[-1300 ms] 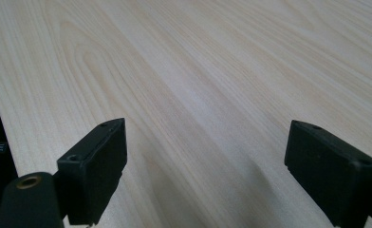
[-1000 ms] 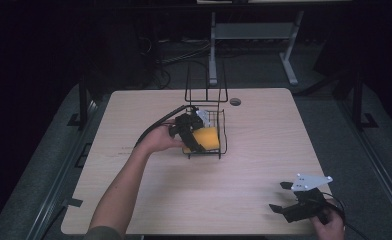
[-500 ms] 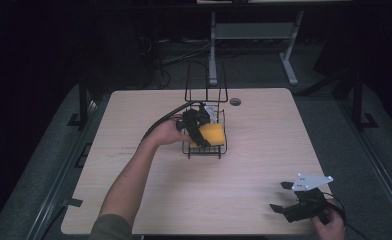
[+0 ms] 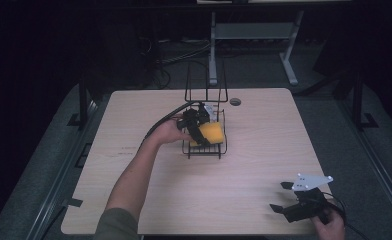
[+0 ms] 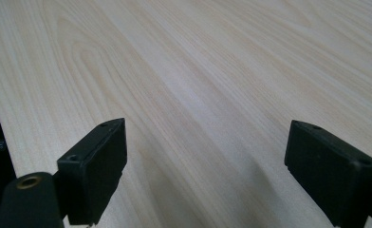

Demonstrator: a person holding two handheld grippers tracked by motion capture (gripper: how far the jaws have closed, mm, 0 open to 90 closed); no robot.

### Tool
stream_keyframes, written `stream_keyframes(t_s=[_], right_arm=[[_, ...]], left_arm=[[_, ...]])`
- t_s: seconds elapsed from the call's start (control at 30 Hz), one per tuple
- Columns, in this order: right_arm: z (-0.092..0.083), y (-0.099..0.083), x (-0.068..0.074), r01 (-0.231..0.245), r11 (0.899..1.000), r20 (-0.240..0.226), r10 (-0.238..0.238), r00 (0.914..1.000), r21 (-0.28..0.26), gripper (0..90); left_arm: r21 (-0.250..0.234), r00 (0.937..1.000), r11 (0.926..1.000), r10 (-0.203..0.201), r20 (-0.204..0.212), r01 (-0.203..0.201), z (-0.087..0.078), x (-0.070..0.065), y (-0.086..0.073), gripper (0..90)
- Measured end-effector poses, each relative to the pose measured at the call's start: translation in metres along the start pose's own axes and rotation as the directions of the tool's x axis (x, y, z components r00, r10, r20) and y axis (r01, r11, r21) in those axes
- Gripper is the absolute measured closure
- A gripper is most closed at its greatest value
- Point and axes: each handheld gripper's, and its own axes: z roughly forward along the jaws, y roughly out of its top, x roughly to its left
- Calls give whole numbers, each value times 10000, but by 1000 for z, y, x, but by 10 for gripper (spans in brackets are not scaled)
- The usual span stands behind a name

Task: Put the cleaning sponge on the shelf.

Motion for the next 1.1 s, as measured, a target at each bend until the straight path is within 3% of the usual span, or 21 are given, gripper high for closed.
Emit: stream_keyframes(t_s=[0.6,0.77,1.1], right_arm=[[2,1,0,96,9999,-69,-95,9999,90,137],[2,1,0,97,9999,-63,-97,9999,91,137],[2,2,0,110,9998,-57,-110,9999,147,137]], left_arm=[[-84,9992,9996,-264,284,267,10,8,-6,203],[-93,9989,9993,-363,291,366,9,9,-6,193],[-256,9996,9995,-194,207,200,-3,9,-5,191]])
